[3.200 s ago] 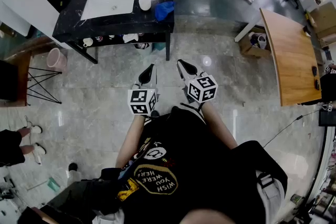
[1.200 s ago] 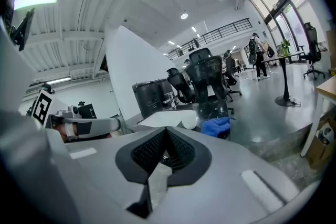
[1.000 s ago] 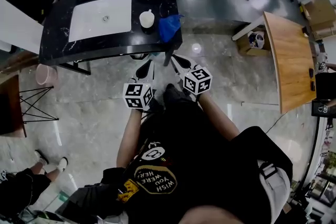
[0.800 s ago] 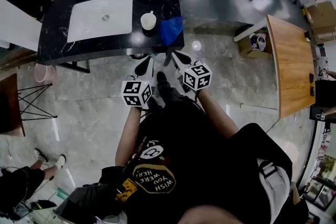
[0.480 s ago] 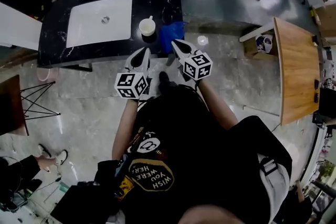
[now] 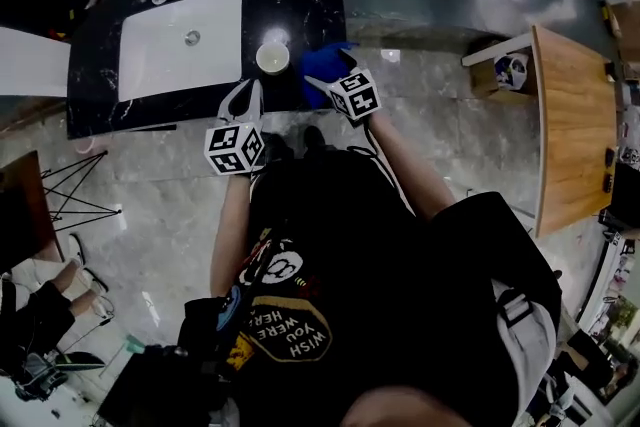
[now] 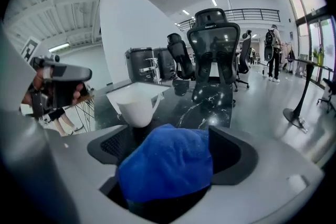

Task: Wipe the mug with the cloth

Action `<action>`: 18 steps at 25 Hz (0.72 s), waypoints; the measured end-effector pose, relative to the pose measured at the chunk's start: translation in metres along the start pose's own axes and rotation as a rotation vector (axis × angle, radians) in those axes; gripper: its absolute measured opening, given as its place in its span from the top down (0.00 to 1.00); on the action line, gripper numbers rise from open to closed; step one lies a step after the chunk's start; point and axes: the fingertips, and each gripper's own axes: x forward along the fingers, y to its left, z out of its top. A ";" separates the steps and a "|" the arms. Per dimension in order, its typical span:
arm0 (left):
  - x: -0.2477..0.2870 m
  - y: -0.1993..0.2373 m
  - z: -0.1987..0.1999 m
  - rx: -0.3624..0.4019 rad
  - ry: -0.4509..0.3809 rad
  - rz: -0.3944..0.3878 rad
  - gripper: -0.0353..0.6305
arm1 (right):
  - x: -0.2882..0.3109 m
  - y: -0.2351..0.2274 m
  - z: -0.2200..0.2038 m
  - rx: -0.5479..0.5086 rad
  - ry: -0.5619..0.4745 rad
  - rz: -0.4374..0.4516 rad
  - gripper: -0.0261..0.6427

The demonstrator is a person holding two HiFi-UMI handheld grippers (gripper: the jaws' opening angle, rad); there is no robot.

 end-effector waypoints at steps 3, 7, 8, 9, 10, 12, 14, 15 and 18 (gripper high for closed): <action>0.011 0.003 0.001 -0.006 0.021 -0.030 0.94 | 0.021 -0.010 -0.019 -0.060 0.105 -0.069 0.19; 0.021 0.007 0.010 -0.002 0.033 -0.073 0.94 | 0.035 -0.007 -0.035 -0.049 0.090 -0.105 0.19; 0.023 0.007 0.011 -0.003 0.037 -0.084 0.94 | 0.035 -0.007 -0.034 -0.047 0.070 -0.116 0.19; 0.025 0.008 0.011 -0.004 0.041 -0.095 0.94 | 0.034 -0.008 -0.034 -0.049 0.064 -0.122 0.19; 0.028 0.009 0.012 -0.006 0.042 -0.106 0.94 | 0.034 -0.008 -0.035 -0.050 0.066 -0.122 0.19; 0.032 0.012 0.015 -0.013 0.042 -0.124 0.94 | 0.033 -0.010 -0.034 -0.054 0.085 -0.116 0.22; 0.035 0.015 0.016 -0.013 0.044 -0.138 0.94 | 0.029 -0.012 -0.034 -0.068 0.107 -0.122 0.39; 0.037 0.015 0.016 -0.010 0.045 -0.143 0.94 | 0.027 -0.014 -0.034 -0.080 0.118 -0.127 0.55; 0.040 0.019 0.018 -0.003 0.044 -0.151 0.94 | 0.023 -0.008 -0.033 -0.105 0.135 -0.063 0.74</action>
